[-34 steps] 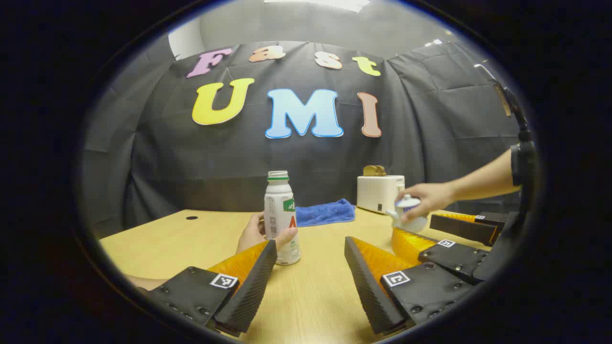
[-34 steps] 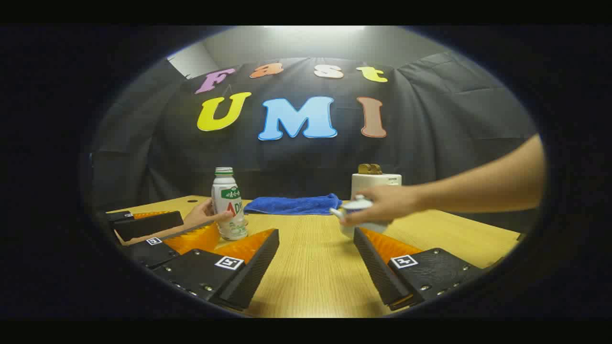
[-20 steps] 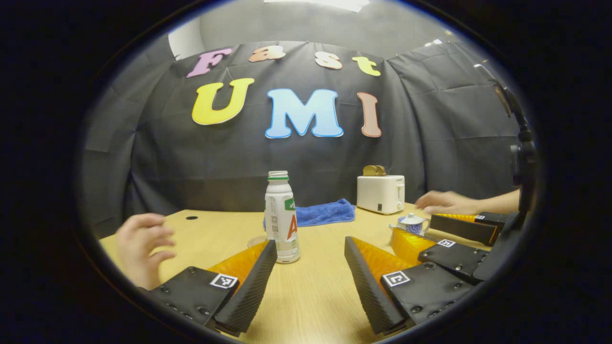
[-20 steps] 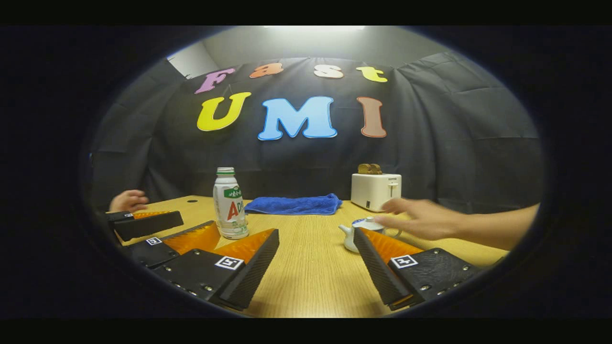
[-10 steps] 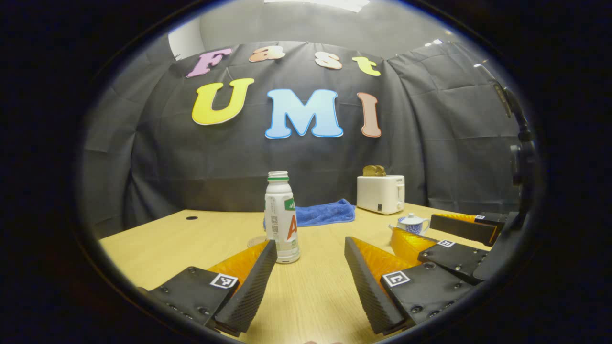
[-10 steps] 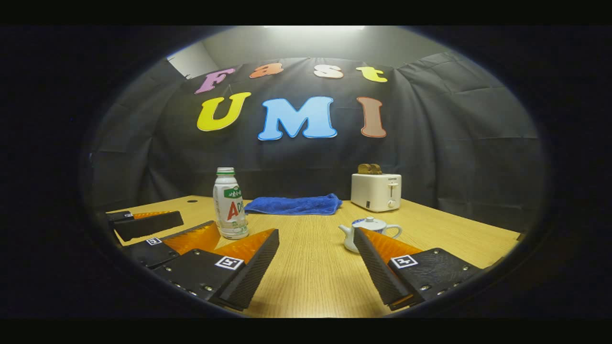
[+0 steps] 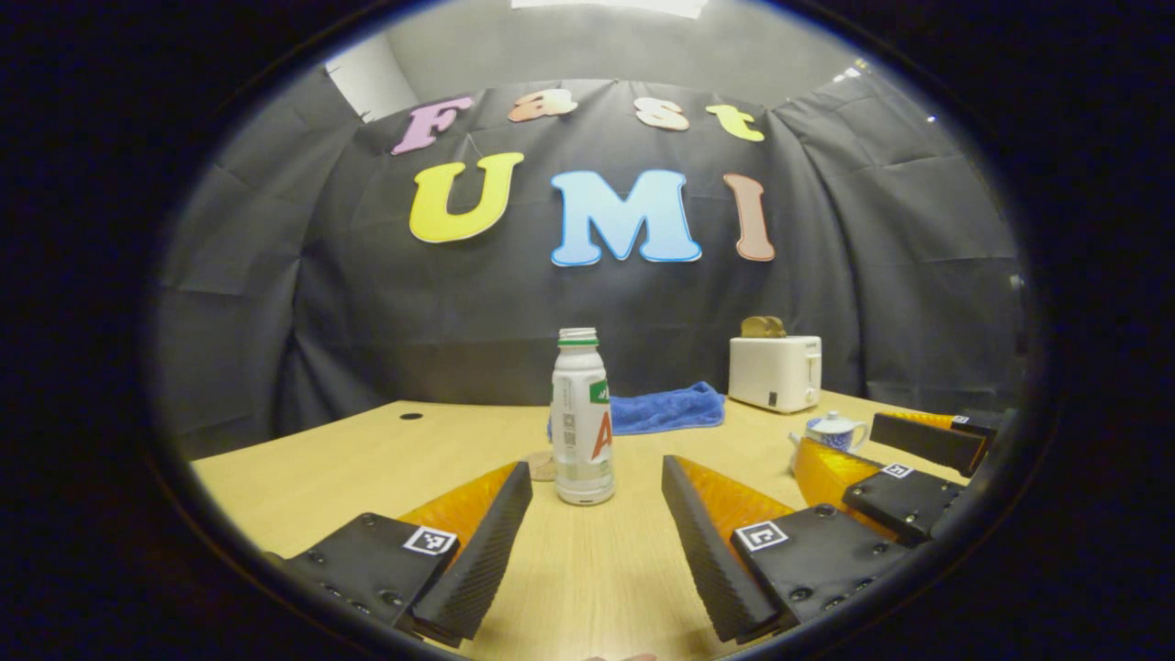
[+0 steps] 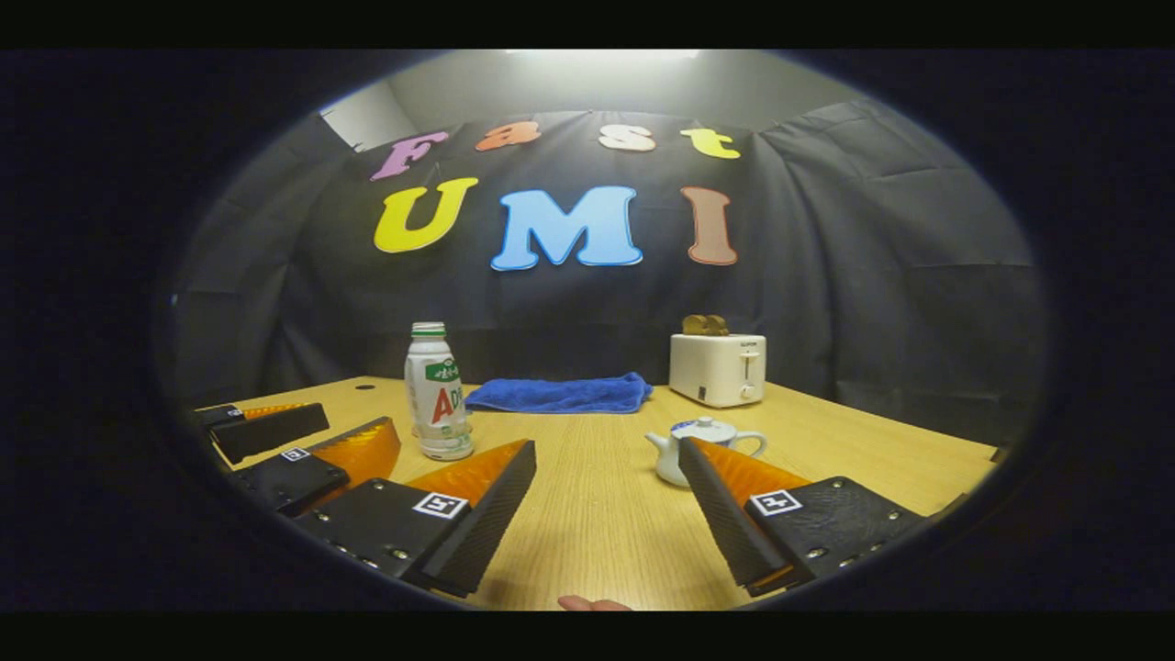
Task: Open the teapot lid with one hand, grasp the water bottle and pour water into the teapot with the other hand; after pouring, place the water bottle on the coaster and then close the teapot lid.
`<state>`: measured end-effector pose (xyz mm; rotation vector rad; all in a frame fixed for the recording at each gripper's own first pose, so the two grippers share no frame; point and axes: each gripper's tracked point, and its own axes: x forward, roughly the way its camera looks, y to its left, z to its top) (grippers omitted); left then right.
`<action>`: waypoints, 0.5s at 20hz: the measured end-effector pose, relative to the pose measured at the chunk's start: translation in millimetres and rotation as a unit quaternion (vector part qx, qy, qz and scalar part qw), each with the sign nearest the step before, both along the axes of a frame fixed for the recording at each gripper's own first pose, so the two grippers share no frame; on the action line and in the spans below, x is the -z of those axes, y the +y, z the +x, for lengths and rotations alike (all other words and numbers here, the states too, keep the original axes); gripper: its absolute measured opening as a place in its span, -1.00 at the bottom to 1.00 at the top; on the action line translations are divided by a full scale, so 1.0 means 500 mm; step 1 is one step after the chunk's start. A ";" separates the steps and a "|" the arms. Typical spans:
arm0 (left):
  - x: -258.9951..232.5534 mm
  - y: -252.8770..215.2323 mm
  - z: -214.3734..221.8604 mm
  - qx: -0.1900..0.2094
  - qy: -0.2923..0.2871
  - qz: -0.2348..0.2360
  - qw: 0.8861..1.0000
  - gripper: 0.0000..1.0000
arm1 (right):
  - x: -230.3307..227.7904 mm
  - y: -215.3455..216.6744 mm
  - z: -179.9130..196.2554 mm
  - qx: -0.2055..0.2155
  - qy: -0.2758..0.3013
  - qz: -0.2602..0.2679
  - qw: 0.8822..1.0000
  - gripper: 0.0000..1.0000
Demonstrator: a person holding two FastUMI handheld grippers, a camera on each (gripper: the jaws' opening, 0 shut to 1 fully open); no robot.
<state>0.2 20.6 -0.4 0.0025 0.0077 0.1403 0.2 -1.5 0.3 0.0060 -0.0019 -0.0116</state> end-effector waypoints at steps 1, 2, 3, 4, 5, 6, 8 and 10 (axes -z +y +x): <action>0.001 -0.004 0.000 0.006 0.001 0.000 1.000 0.89 | 0.002 0.006 -0.001 -0.009 0.000 -0.001 1.000 0.92; 0.003 -0.007 0.002 0.007 0.000 0.000 1.000 0.89 | 0.001 0.008 -0.001 -0.016 0.000 0.000 1.000 0.92; -0.003 -0.004 0.003 0.005 -0.004 0.001 1.000 0.89 | 0.002 0.009 -0.002 -0.019 0.000 0.000 1.000 0.92; 0.000 -0.007 0.007 0.009 -0.003 0.000 1.000 0.89 | 0.000 0.008 -0.002 -0.019 0.000 0.001 1.000 0.92; -0.001 -0.010 0.010 0.013 -0.002 0.000 1.000 0.88 | 0.001 0.013 -0.001 -0.024 -0.001 0.003 1.000 0.92; -0.001 -0.011 0.012 0.015 -0.003 0.000 1.000 0.88 | 0.000 0.017 0.000 -0.030 -0.001 0.006 1.000 0.92; 0.000 -0.013 0.017 0.022 -0.001 0.002 1.000 0.88 | 0.009 0.007 0.004 -0.030 0.008 -0.001 1.000 0.92; -0.006 -0.012 0.021 0.028 0.001 0.007 1.000 0.89 | 0.001 -0.017 0.026 -0.022 0.012 -0.012 1.000 0.92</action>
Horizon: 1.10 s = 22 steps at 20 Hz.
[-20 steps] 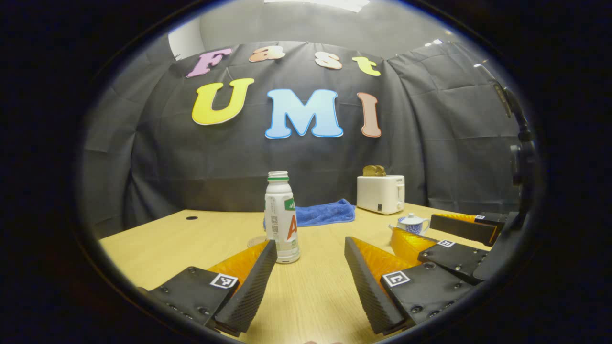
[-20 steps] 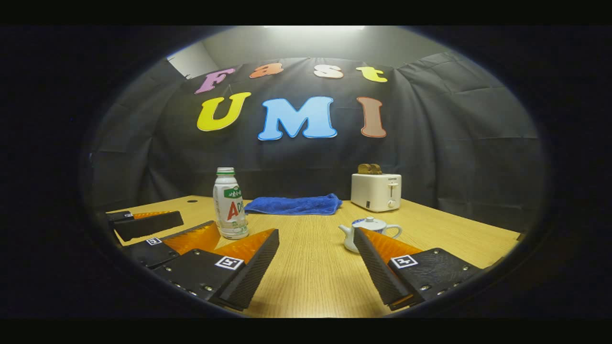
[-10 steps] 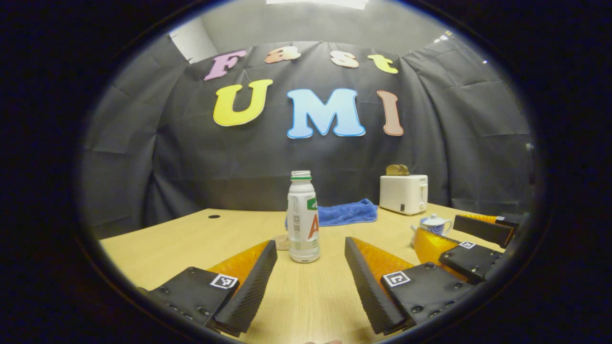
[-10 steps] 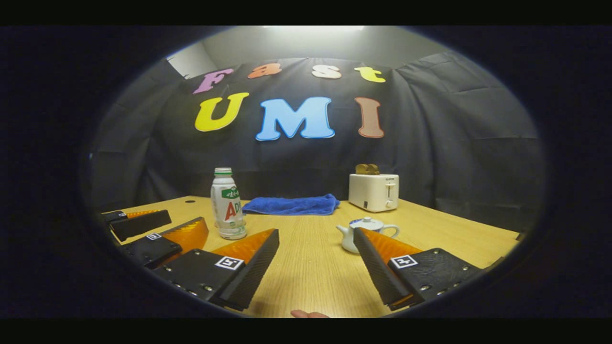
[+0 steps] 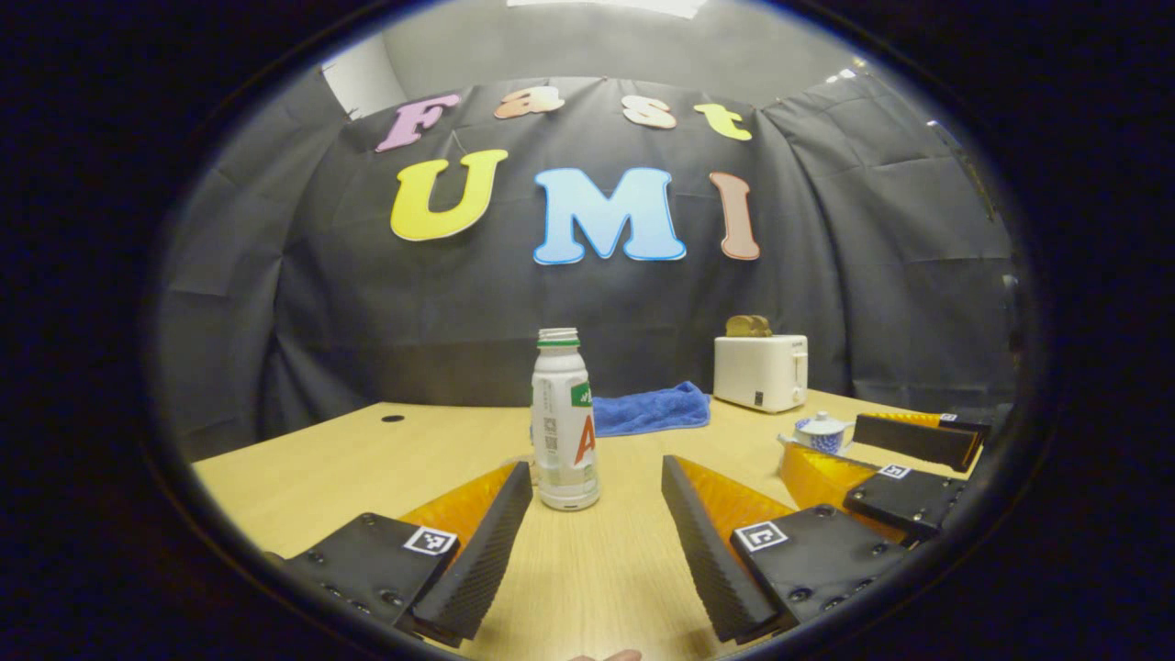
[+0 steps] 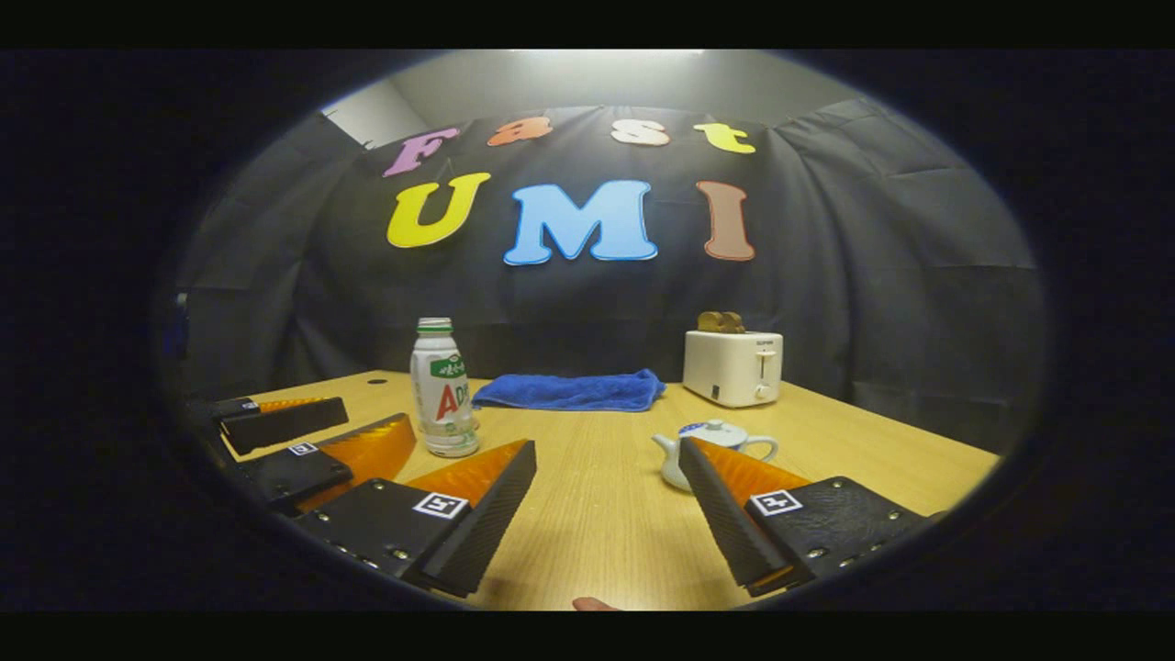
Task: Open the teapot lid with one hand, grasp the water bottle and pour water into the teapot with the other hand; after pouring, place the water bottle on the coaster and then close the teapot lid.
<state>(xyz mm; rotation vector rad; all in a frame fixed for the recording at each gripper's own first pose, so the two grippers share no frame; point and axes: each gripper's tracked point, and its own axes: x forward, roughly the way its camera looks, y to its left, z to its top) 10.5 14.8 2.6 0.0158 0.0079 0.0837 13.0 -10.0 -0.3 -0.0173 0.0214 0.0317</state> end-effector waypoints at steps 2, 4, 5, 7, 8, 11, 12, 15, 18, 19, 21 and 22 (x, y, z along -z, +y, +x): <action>-0.017 0.014 0.016 0.000 -0.007 -0.004 1.000 0.90 | -0.010 -0.027 0.030 0.008 0.009 0.008 1.000 0.92; -0.022 0.024 0.037 0.005 -0.005 -0.015 1.000 1.00 | -0.004 -0.048 0.055 0.015 0.024 0.015 0.999 0.92; -0.023 0.029 0.045 0.006 -0.003 -0.017 1.000 1.00 | 0.003 -0.058 0.066 0.019 0.030 0.019 0.999 0.92; -0.029 0.041 0.054 0.003 -0.005 -0.020 1.000 0.90 | 0.002 -0.079 0.082 0.031 0.033 0.021 0.999 0.92; -0.028 0.047 0.062 0.002 -0.003 -0.019 1.000 0.91 | -0.001 -0.087 0.089 0.036 0.033 0.020 0.999 0.92; -0.023 0.064 0.082 -0.004 0.000 -0.016 1.000 1.00 | 0.000 -0.111 0.112 0.048 0.035 0.014 0.998 0.92; -0.022 0.069 0.089 -0.006 0.002 -0.019 1.000 0.91 | -0.002 -0.116 0.117 0.048 0.034 0.015 0.998 0.92; 0.000 0.073 0.104 -0.003 0.014 -0.034 0.999 0.91 | -0.008 -0.136 0.145 0.058 0.035 0.008 0.998 0.92; -0.001 0.081 0.110 -0.008 0.017 -0.031 0.999 0.95 | -0.005 -0.148 0.170 0.060 0.044 0.006 0.997 0.92; -0.003 0.084 0.112 -0.011 0.016 -0.028 0.999 0.90 | 0.003 -0.152 0.178 0.059 0.050 0.007 0.997 0.90; -0.011 0.094 0.113 -0.017 0.012 -0.017 1.000 0.90 | 0.013 -0.159 0.193 0.060 0.062 0.015 0.996 0.75; -0.013 0.096 0.114 -0.018 0.011 -0.013 1.000 0.90 | 0.014 -0.160 0.196 0.060 0.069 0.018 0.996 0.73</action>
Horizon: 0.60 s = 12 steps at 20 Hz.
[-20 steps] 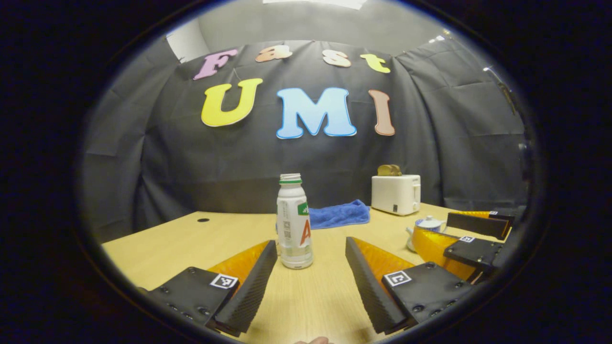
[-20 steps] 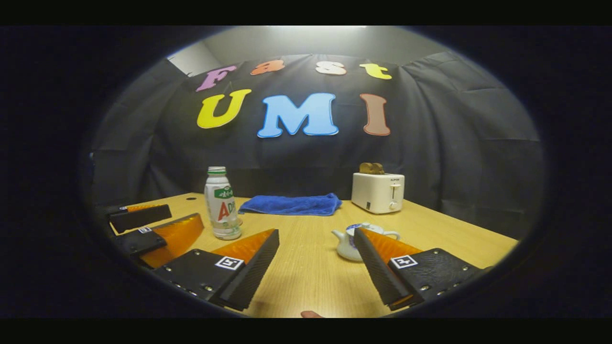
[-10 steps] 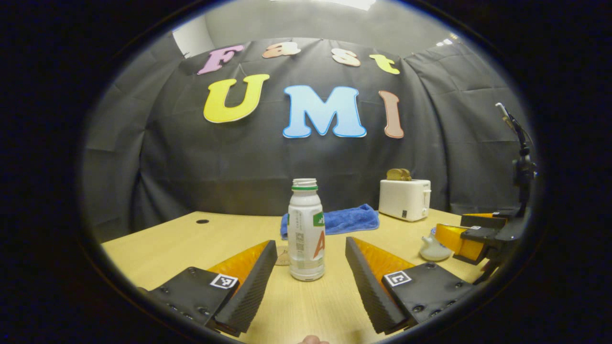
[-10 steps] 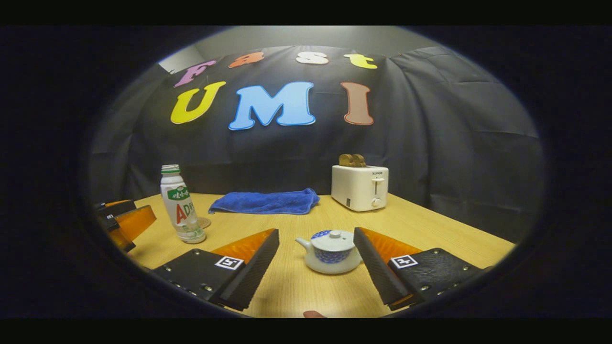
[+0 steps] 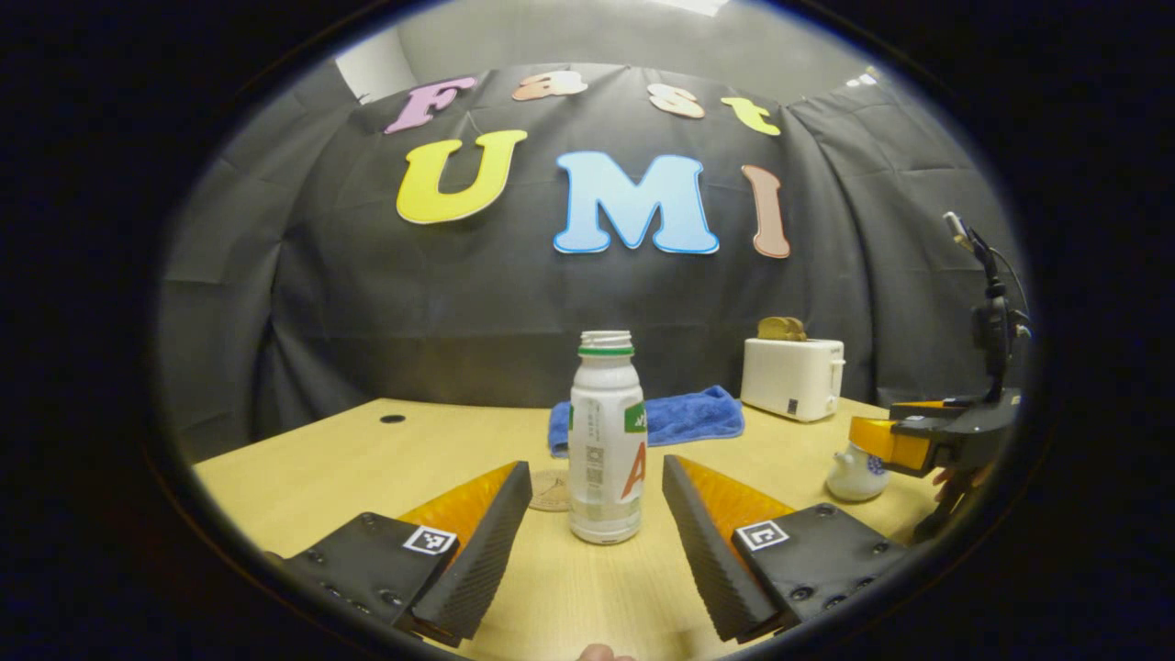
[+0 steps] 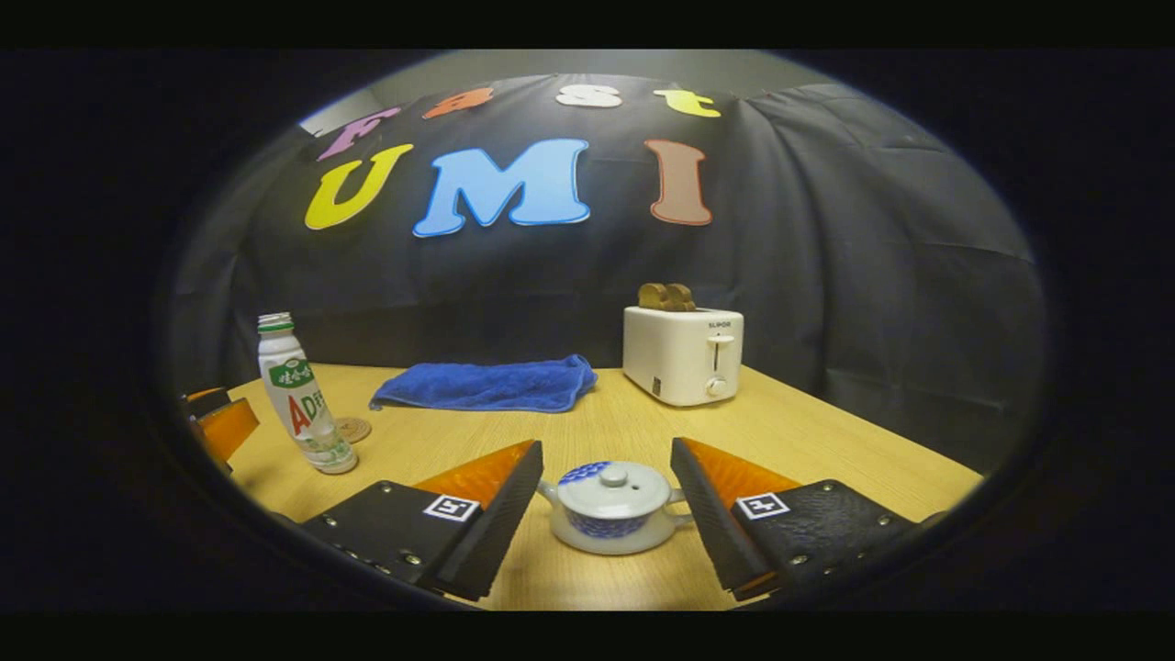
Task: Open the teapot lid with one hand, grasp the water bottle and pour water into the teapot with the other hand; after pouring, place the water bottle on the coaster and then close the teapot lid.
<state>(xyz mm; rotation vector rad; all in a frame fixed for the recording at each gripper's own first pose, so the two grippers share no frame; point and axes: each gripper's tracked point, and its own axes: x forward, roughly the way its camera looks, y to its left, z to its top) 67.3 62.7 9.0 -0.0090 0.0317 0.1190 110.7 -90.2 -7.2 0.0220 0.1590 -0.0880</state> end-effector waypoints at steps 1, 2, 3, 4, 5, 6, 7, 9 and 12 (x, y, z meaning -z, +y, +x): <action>-0.005 0.003 0.001 -0.001 -0.001 0.002 1.000 1.00 | 0.003 -0.005 0.008 0.006 0.001 -0.002 1.000 0.34; -0.008 0.007 -0.001 -0.002 -0.003 0.002 1.000 0.89 | 0.005 -0.012 0.017 0.013 0.003 -0.009 1.000 0.26; -0.013 0.009 -0.001 -0.001 -0.005 0.002 1.000 0.89 | 0.008 -0.007 0.013 0.007 0.007 -0.011 1.000 0.14; -0.009 0.011 0.002 -0.003 -0.003 0.002 1.000 0.89 | 0.006 -0.002 0.013 0.003 0.008 -0.011 1.000 -0.43; -0.011 0.013 0.003 -0.005 -0.001 0.005 1.000 0.89 | 0.007 -0.002 0.016 0.002 0.008 -0.014 1.000 -0.26; -0.008 0.016 0.001 -0.006 0.001 0.006 1.000 1.00 | 0.008 -0.002 0.018 0.002 0.009 -0.013 1.000 -0.39; -0.008 0.016 0.000 -0.006 0.002 0.006 1.000 1.00 | 0.005 0.001 0.020 -0.003 0.005 -0.009 1.000 -0.63; -0.011 0.018 0.000 -0.005 0.001 0.002 1.000 1.00 | 0.008 -0.010 0.027 0.009 0.007 -0.016 1.000 -0.83; -0.016 0.015 0.002 0.001 -0.005 -0.003 1.000 1.00 | 0.003 -0.008 0.021 0.000 0.003 -0.035 0.999 -0.83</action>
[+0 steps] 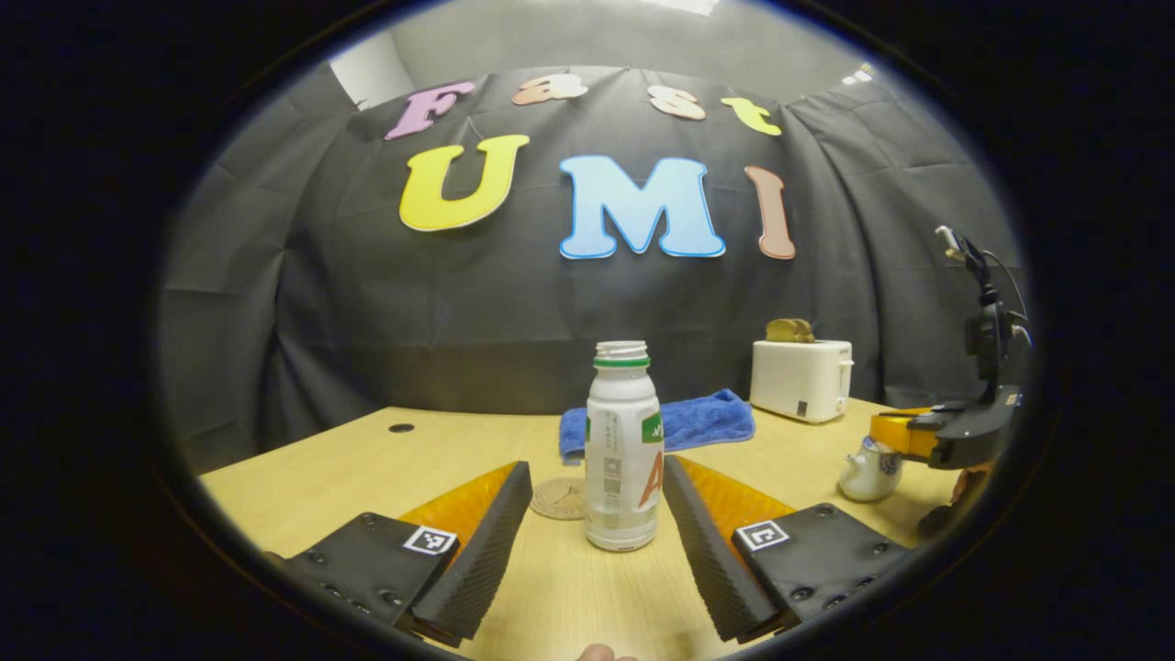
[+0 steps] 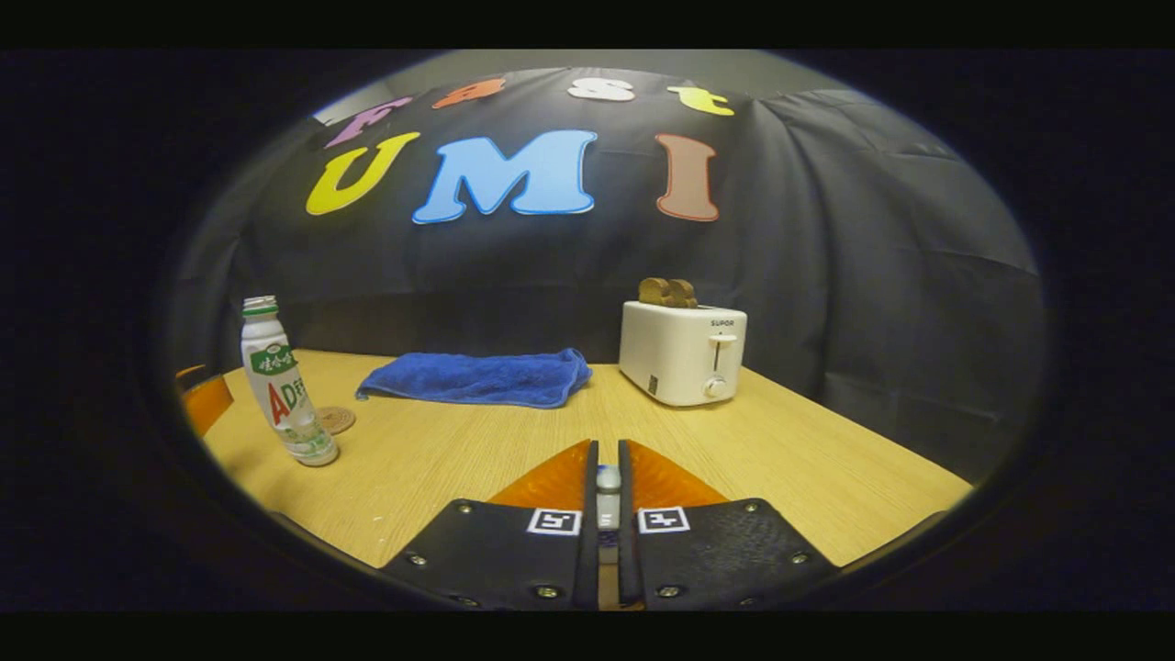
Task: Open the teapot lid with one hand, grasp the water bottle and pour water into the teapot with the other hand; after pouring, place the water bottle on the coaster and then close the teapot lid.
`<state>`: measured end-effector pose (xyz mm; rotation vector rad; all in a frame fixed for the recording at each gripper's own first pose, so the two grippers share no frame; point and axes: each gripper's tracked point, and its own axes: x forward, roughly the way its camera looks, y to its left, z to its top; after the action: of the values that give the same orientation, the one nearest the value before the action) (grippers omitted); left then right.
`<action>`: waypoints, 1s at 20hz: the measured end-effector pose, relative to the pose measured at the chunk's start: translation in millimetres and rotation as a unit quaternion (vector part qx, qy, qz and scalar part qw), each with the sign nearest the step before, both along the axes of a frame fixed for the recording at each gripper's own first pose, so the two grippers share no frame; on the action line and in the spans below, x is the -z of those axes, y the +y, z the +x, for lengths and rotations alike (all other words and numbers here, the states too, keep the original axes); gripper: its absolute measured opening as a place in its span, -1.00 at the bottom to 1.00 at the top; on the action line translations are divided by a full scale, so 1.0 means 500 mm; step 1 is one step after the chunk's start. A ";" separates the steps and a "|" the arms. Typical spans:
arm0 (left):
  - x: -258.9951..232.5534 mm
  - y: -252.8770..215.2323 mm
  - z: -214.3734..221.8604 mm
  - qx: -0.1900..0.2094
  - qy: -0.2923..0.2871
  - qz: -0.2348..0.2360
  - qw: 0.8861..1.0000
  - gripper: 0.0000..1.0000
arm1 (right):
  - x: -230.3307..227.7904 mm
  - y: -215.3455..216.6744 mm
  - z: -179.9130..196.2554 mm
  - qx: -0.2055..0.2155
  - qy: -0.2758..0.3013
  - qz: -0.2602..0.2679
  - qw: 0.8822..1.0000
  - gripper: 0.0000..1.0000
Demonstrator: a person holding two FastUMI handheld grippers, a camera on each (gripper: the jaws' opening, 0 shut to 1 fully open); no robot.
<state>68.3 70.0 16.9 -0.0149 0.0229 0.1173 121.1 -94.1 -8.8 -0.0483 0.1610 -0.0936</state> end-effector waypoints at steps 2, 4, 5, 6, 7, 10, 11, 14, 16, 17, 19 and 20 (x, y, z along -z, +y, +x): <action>0.002 -0.009 0.009 0.005 0.003 -0.001 1.000 0.76 | -0.012 0.000 -0.005 -0.003 -0.009 0.003 1.000 -0.84; 0.007 -0.007 0.019 -0.001 0.006 0.004 1.000 0.89 | -0.033 0.004 -0.013 -0.006 -0.027 -0.003 1.000 -0.84; 0.008 -0.012 0.028 0.001 0.008 0.001 1.000 0.89 | -0.038 0.010 -0.016 -0.010 -0.034 -0.008 0.999 -0.92; 0.013 -0.020 0.035 0.005 0.009 -0.006 1.000 0.89 | -0.038 0.016 -0.017 -0.013 -0.038 -0.013 0.999 -0.84; 0.014 -0.025 0.044 0.007 0.011 -0.013 1.000 0.89 | -0.037 0.021 -0.019 -0.017 -0.039 -0.018 0.999 -0.83; 0.015 -0.026 0.082 0.000 0.019 -0.012 1.000 0.89 | -0.030 0.036 -0.021 -0.031 -0.034 -0.021 0.999 -0.84; 0.015 -0.025 0.095 0.000 0.022 -0.010 1.000 0.89 | -0.032 0.037 -0.023 -0.031 -0.036 -0.025 0.999 -0.83; 0.018 -0.023 0.132 0.004 0.027 -0.014 1.000 0.90 | -0.035 0.039 -0.026 -0.035 -0.040 -0.026 0.998 -0.83; 0.028 -0.022 0.152 0.003 0.035 -0.016 0.999 0.89 | -0.034 0.040 -0.027 -0.038 -0.040 -0.023 0.998 -0.83; 0.035 -0.019 0.159 0.001 0.039 -0.017 0.999 0.89 | -0.035 0.040 -0.028 -0.039 -0.041 -0.022 0.998 -0.84; 0.042 -0.009 0.168 -0.003 0.041 -0.020 0.999 0.89 | -0.039 0.040 -0.030 -0.040 -0.045 -0.021 0.998 -0.84; 0.042 -0.008 0.179 -0.004 0.042 -0.019 0.999 0.90 | -0.038 0.039 -0.030 -0.040 -0.046 -0.020 0.998 -0.83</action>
<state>157.6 66.0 -4.2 -0.0481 0.1088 0.1246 106.0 -74.7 10.1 -0.0894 0.0644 -0.0183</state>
